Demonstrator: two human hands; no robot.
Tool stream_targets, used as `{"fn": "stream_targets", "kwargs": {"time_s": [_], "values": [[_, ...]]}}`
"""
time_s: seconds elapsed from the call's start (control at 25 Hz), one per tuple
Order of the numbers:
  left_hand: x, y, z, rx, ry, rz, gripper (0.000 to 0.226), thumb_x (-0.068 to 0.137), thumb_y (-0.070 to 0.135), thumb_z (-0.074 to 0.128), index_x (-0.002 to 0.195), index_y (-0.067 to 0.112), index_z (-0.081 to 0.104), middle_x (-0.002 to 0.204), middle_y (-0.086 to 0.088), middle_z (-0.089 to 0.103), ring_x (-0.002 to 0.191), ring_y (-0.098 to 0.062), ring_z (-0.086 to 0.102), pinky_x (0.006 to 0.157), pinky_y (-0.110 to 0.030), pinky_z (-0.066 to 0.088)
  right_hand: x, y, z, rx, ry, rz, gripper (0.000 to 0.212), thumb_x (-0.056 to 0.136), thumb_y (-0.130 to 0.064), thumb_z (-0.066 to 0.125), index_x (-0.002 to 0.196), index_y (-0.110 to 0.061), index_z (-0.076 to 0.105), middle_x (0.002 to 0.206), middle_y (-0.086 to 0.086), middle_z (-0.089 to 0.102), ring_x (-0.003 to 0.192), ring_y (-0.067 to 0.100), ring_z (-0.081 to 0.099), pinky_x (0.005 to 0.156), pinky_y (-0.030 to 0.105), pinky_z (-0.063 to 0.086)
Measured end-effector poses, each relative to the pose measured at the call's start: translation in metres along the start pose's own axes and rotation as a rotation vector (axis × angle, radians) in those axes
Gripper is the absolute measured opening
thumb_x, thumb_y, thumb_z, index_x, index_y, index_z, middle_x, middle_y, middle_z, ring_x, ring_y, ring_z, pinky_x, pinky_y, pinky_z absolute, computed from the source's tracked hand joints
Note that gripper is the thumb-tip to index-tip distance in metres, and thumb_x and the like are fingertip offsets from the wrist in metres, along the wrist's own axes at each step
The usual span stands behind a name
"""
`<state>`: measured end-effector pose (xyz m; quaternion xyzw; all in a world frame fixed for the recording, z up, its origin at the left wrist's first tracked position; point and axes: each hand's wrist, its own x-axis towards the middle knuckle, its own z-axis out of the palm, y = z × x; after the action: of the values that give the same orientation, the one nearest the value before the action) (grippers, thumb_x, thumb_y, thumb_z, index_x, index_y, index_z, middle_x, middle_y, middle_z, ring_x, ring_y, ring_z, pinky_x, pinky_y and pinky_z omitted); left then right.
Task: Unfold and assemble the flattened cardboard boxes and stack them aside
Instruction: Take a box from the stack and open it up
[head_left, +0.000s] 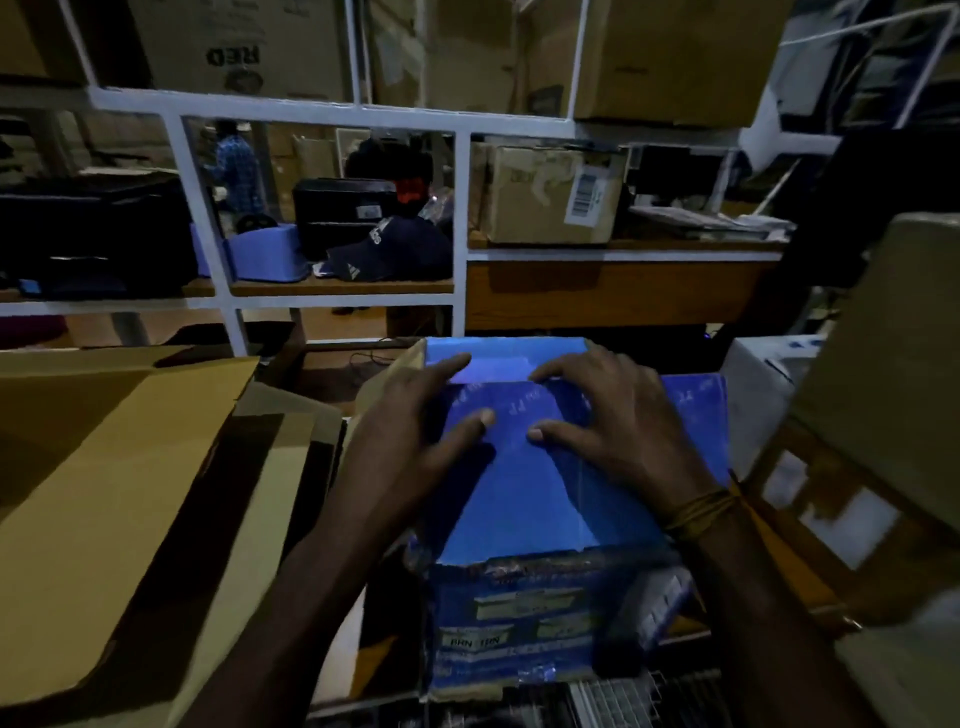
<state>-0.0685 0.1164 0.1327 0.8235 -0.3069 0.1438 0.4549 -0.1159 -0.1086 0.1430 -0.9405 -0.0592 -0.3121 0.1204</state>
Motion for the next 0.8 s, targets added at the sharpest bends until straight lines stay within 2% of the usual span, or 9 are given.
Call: {"fn": "stream_targets", "kwargs": {"time_s": [0.08,0.12,0.2,0.32,0.44,0.56,0.6,0.68,0.8], "values": [[-0.002,0.021,-0.012,-0.078,0.006,0.015,0.040,0.084,0.055,0.054,0.117,0.036,0.067,0.109,0.018,0.065,0.097,0.006,0.058,0.074,-0.011,0.044,-0.015,-0.014,-0.021,0.048,0.095,-0.028,0.035,0.081,-0.055,0.065,0.107,-0.031,0.066,0.100,-0.008,0.065,0.097,0.015,0.058,0.085,0.039,0.042],[-0.008,0.029,-0.015,-0.113,-0.032,0.011,0.037,0.085,0.056,0.050,0.105,0.033,0.072,0.098,0.018,0.069,0.090,0.006,0.060,0.067,-0.011,0.044,-0.025,-0.021,-0.032,0.106,0.112,-0.029,0.030,0.085,-0.054,0.064,0.103,-0.029,0.067,0.097,-0.010,0.067,0.093,0.012,0.061,0.080,0.039,0.047],[-0.022,0.041,-0.020,-0.129,-0.123,-0.004,0.040,0.089,0.058,0.047,0.094,0.029,0.074,0.086,0.013,0.071,0.081,0.001,0.063,0.066,-0.025,0.050,-0.041,-0.031,-0.048,0.181,0.106,-0.014,0.031,0.089,-0.057,0.058,0.095,-0.029,0.071,0.092,-0.012,0.070,0.085,0.007,0.064,0.070,0.038,0.051],[-0.047,0.053,-0.029,-0.189,-0.264,-0.030,0.034,0.088,0.055,0.055,0.095,0.029,0.075,0.090,0.012,0.074,0.085,-0.004,0.068,0.073,-0.041,0.056,-0.069,-0.039,-0.064,0.161,0.047,0.002,0.052,0.091,-0.070,0.041,0.089,-0.030,0.075,0.081,-0.009,0.072,0.071,0.006,0.063,0.058,0.037,0.051],[-0.073,0.059,-0.036,-0.276,-0.498,-0.090,0.026,0.081,0.041,0.066,0.103,0.029,0.075,0.103,0.017,0.073,0.099,-0.002,0.067,0.081,-0.031,0.055,-0.095,-0.036,-0.079,0.213,-0.128,0.085,0.067,0.090,-0.078,0.029,0.084,-0.031,0.077,0.073,-0.007,0.071,0.062,0.007,0.062,0.054,0.038,0.049],[-0.097,0.058,-0.030,-0.220,-0.739,-0.117,0.043,0.078,0.044,0.072,0.120,0.038,0.067,0.126,0.025,0.061,0.119,0.005,0.054,0.099,-0.025,0.049,-0.118,-0.025,-0.078,0.222,-0.350,0.144,0.057,0.092,-0.073,0.037,0.081,-0.032,0.076,0.063,-0.021,0.063,0.058,0.000,0.056,0.051,0.030,0.038],[-0.103,0.056,-0.023,-0.160,-0.786,-0.110,0.049,0.077,0.046,0.073,0.125,0.043,0.062,0.133,0.028,0.055,0.124,0.008,0.049,0.103,-0.022,0.045,-0.126,-0.020,-0.072,0.233,-0.407,0.147,0.048,0.092,-0.068,0.043,0.084,-0.032,0.075,0.070,-0.019,0.066,0.064,0.000,0.058,0.055,0.031,0.043],[-0.113,0.050,-0.004,0.074,-0.806,-0.077,0.057,0.082,0.042,0.073,0.133,0.050,0.051,0.145,0.028,0.041,0.131,0.005,0.041,0.105,-0.019,0.041,-0.139,-0.005,-0.052,0.297,-0.492,0.174,0.031,0.092,-0.053,0.057,0.107,-0.032,0.074,0.110,-0.011,0.071,0.097,0.003,0.062,0.078,0.032,0.052],[-0.120,0.039,0.029,0.377,-0.726,-0.076,0.071,0.086,0.030,0.073,0.147,0.039,0.037,0.160,0.009,0.020,0.143,-0.015,0.028,0.111,-0.030,0.037,-0.146,0.014,-0.013,0.184,-0.593,0.220,0.055,0.088,-0.040,0.070,0.139,-0.036,0.052,0.155,0.003,0.036,0.138,0.022,0.040,0.106,0.038,0.042]]}}
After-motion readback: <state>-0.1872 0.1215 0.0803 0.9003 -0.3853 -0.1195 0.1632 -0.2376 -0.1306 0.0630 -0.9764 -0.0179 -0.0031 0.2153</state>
